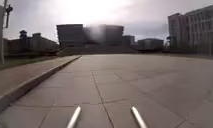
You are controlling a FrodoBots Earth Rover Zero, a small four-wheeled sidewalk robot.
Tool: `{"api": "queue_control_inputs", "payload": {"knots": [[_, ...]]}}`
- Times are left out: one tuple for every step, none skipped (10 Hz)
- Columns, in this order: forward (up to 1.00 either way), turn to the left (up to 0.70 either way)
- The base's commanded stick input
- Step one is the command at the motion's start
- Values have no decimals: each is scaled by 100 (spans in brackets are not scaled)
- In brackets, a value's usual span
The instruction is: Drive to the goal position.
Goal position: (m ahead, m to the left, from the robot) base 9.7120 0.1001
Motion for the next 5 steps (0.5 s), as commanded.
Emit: {"api": "queue_control_inputs", "payload": {"knots": [[100, 0], [100, 0], [100, 0], [100, 0], [100, 0]]}}
